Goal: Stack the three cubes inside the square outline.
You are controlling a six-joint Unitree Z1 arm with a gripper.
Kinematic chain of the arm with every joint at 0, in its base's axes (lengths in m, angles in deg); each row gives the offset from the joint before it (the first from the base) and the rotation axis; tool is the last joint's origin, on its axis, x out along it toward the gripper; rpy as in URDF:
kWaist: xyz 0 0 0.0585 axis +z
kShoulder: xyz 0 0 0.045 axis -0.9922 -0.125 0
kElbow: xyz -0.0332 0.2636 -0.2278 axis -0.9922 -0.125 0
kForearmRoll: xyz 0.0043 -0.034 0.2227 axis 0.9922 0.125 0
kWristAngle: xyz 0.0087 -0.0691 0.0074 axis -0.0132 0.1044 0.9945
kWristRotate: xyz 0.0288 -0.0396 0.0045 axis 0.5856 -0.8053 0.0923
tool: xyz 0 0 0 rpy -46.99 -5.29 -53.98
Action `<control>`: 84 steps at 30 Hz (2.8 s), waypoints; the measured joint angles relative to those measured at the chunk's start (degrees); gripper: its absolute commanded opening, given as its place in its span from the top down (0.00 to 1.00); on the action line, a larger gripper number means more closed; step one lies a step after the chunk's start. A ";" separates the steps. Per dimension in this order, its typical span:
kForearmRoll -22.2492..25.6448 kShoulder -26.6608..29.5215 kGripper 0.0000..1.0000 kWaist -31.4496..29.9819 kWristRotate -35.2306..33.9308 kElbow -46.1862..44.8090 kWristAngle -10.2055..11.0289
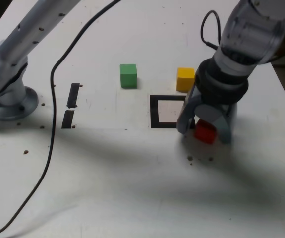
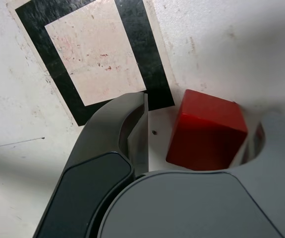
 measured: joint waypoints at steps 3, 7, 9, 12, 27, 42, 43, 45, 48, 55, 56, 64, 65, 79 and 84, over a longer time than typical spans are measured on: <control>0.20 0.00 0.65 0.00 -0.61 0.42 0.12; 0.19 -0.27 0.72 0.00 -0.94 1.02 -0.18; 0.19 -0.42 0.73 0.00 -1.00 1.34 -0.26; 0.19 -0.42 0.74 0.00 -1.05 1.54 -0.26; 5.95 10.01 0.74 3.30 -9.44 -5.06 1.34; -4.96 11.27 0.74 8.65 -9.80 -17.42 -2.46; -5.38 11.27 0.74 8.97 -9.77 -17.82 -2.57; -5.60 11.27 0.74 9.55 -9.62 -18.34 -2.61; -5.60 11.28 0.74 9.97 -9.54 -18.94 -2.55; -7.07 11.31 0.70 10.18 -9.53 -19.90 -2.92; -7.17 11.30 0.70 10.18 -9.53 -19.88 -3.05; -7.40 11.30 0.69 10.18 -9.54 -19.77 -3.31; -7.45 11.30 0.68 10.18 -9.54 -19.83 -3.31; -8.38 10.13 0.07 10.18 -9.45 -21.20 -6.11; -7.09 10.75 0.01 10.18 -9.52 -20.12 -4.35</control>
